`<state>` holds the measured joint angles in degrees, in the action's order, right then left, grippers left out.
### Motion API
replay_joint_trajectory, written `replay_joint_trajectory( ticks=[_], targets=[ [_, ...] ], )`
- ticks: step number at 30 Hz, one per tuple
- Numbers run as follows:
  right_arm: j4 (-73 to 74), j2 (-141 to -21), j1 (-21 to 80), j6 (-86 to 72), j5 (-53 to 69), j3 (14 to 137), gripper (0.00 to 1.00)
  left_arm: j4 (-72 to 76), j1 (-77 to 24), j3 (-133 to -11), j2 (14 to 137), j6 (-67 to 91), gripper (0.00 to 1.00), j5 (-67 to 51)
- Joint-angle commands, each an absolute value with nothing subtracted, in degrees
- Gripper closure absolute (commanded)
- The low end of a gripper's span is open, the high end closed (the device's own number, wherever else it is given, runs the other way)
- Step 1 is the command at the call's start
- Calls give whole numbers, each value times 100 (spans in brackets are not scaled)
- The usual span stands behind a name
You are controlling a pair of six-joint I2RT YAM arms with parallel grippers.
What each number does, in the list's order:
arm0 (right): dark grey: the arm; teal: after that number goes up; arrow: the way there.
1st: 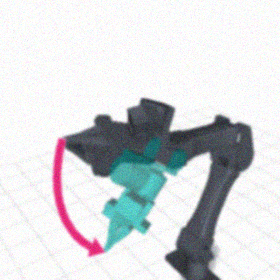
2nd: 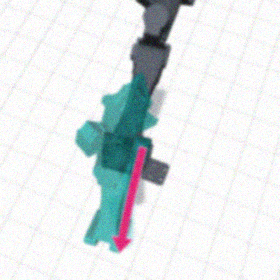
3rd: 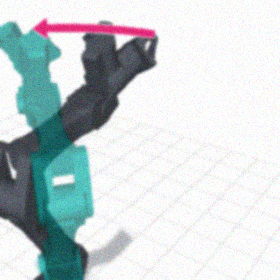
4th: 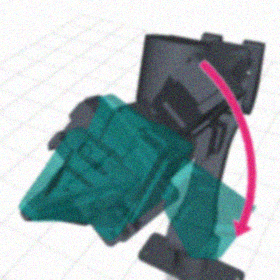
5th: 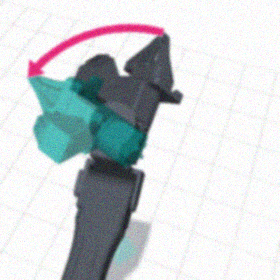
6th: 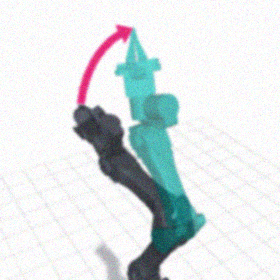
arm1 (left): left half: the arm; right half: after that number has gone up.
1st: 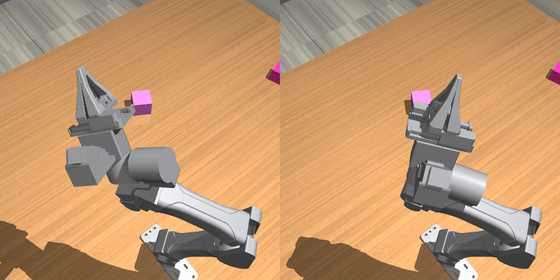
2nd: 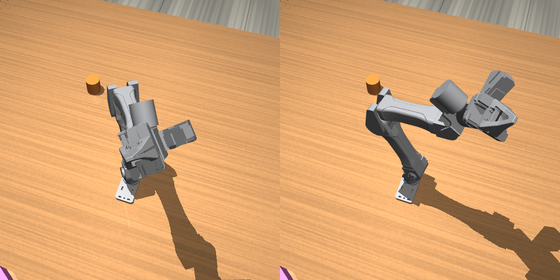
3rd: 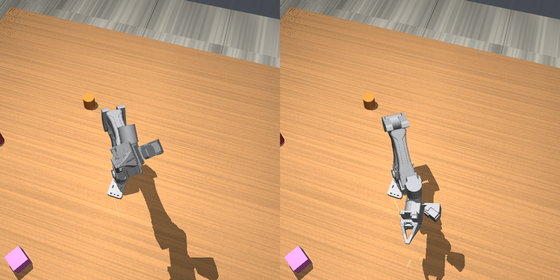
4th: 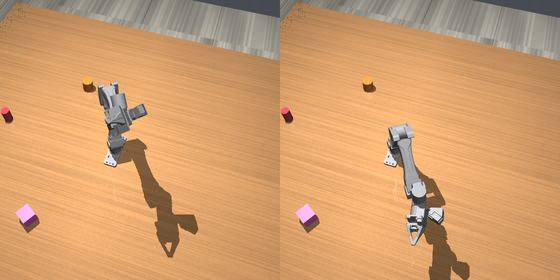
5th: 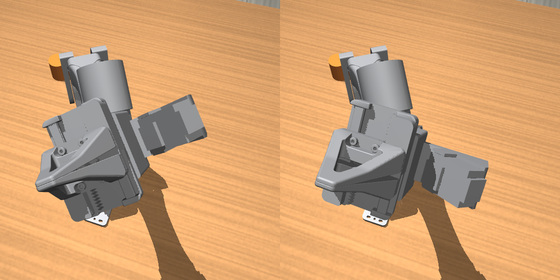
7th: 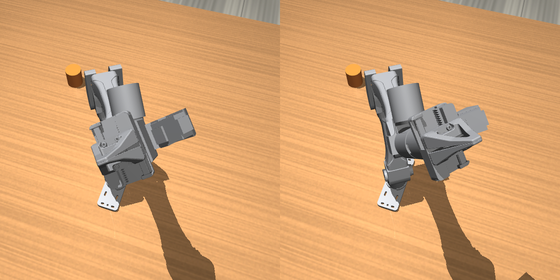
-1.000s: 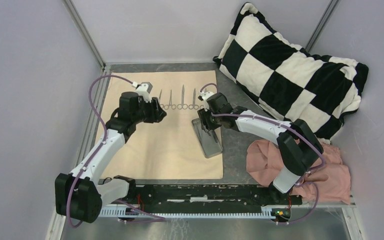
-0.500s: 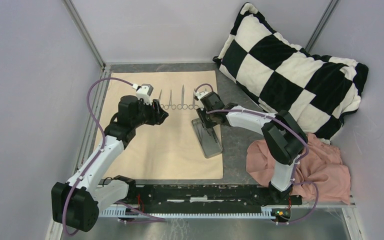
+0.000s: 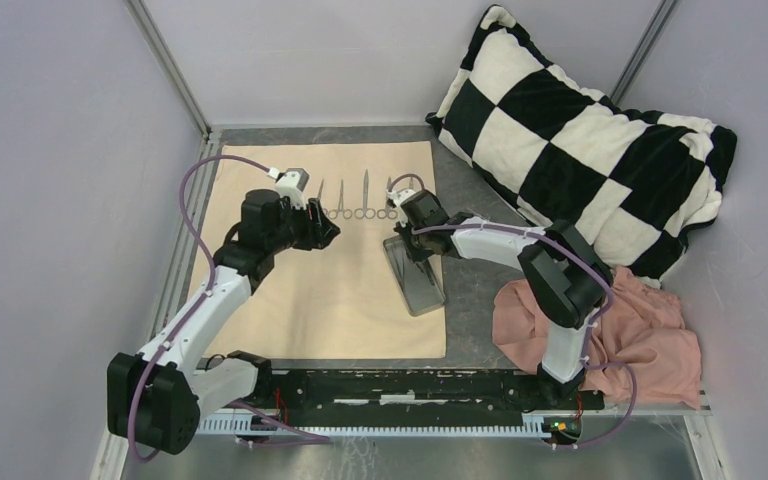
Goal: Open and lay out the surgical kit
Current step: Pick up the medical item from the container, then place the medical item in the surgical kit.
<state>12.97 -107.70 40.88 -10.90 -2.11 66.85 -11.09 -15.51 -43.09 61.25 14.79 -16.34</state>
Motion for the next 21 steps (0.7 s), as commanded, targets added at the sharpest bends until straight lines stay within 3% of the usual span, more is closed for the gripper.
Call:
replay_joint_trajectory(
  ticks=[1, 9, 15, 21],
  targets=[
    [958, -10103, 4113, -1005, -80, 6373, 99, -795, -1556, -4481, 6310, 2192, 45, -1967],
    [601, -8366, 4104, -1167, 621, 5249, 100, 1708, -1933, -3800, 6908, 4616, 50, -3765],
    [-515, -7499, 4015, -1828, 1425, 4514, 100, 1605, -3324, -4043, 6918, 4966, 42, -1811],
    [-1188, -7284, 3964, -2472, 1824, 4302, 100, 1391, -3911, -4190, 6840, 5055, 39, -279]
  ],
)
